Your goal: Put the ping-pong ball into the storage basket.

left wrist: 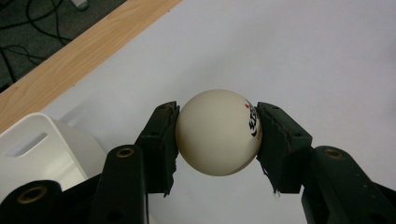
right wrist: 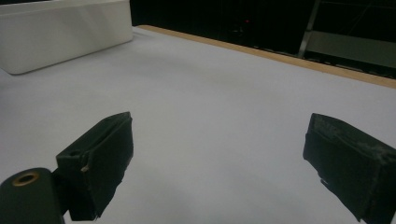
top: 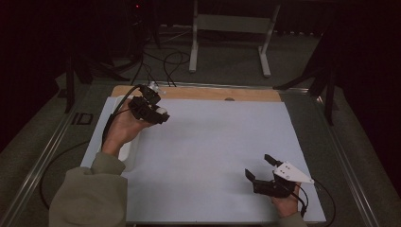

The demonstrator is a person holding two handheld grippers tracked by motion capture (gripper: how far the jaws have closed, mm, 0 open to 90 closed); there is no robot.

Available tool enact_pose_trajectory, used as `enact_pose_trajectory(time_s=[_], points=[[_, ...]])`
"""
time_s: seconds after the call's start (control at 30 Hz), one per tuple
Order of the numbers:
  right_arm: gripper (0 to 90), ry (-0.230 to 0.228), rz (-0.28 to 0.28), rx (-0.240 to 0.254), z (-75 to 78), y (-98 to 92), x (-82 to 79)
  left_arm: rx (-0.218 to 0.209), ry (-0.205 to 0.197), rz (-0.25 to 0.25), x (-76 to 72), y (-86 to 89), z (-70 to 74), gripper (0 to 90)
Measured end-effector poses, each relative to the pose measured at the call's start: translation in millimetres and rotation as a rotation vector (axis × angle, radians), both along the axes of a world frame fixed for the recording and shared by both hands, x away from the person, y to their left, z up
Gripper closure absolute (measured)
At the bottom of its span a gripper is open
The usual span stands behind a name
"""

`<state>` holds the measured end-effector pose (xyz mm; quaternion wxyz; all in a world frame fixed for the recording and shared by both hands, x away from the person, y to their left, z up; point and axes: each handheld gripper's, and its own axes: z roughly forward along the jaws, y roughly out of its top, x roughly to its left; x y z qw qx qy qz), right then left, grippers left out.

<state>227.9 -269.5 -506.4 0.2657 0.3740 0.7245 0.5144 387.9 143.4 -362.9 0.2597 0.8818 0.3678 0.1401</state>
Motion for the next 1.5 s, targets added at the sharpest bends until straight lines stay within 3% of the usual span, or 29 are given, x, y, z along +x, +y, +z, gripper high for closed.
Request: enact_pose_trajectory(time_s=[1.5], points=[[8.4,0.000,0.002,0.000,-0.7,0.9,0.2,0.004,0.006,0.065,-3.8,34.6,-2.8,51.7]])
